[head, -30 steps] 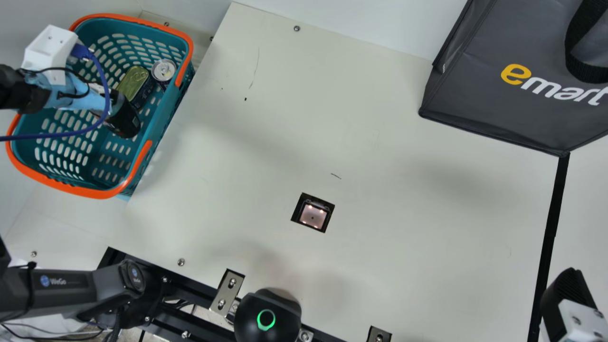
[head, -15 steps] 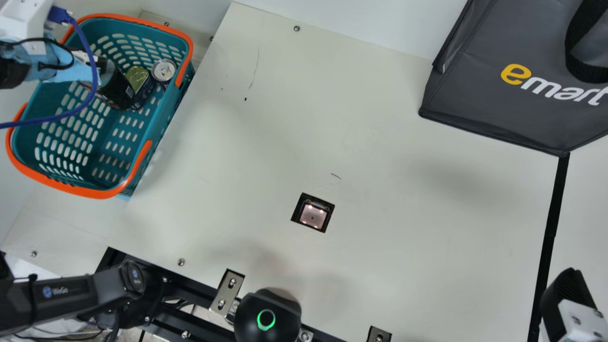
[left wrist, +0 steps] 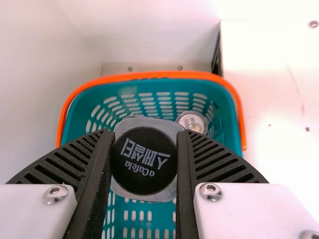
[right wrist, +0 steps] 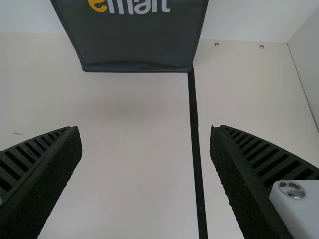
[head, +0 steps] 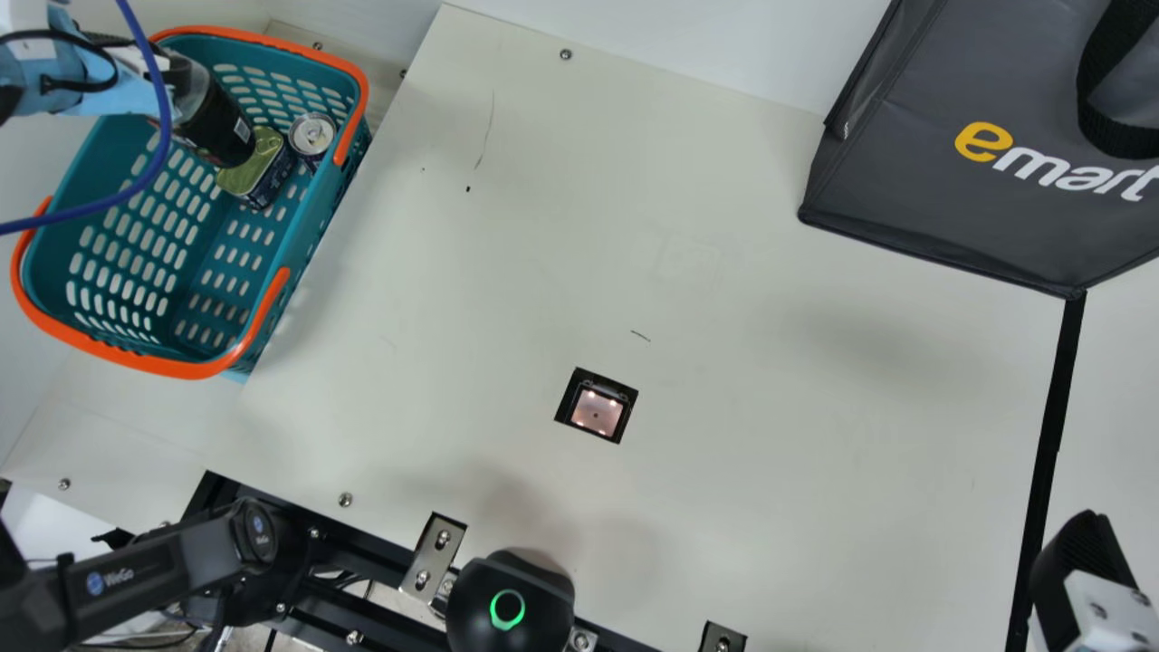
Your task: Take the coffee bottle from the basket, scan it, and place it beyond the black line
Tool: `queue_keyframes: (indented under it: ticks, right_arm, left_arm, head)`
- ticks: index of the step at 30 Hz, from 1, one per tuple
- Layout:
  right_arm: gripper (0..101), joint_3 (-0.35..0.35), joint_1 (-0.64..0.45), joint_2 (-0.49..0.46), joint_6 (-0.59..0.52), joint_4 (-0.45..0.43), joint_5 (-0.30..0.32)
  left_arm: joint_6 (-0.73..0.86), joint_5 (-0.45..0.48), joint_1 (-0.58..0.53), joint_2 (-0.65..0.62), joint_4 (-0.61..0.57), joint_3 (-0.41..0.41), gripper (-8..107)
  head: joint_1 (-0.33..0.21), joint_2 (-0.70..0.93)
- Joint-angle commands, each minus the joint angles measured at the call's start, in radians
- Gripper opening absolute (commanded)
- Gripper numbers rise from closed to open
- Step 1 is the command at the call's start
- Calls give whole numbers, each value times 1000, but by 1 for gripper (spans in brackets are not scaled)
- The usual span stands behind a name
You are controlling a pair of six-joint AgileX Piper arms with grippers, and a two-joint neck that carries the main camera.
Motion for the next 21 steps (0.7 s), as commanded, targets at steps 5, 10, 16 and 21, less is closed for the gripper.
queue_keyframes:
  ticks: [5, 10, 16, 21]
  right_arm:
    - [91, 0, 0, 0, 0, 0, 0]
    - [91, 0, 0, 0, 0, 0, 0]
    - [91, 0, 0, 0, 0, 0, 0]
    - [91, 0, 0, 0, 0, 0, 0]
  left_arm:
    - [-33, 27, -50, -23, 15, -35, 10]
    - [-68, 41, -115, -41, 35, -59, 10]
    - [-112, 52, -208, -63, 65, -70, 10]
    - [-152, 60, -292, -81, 97, -73, 10]
  head:
    - [-26, 2]
    - [-26, 2]
    - [-26, 2]
    - [-26, 2]
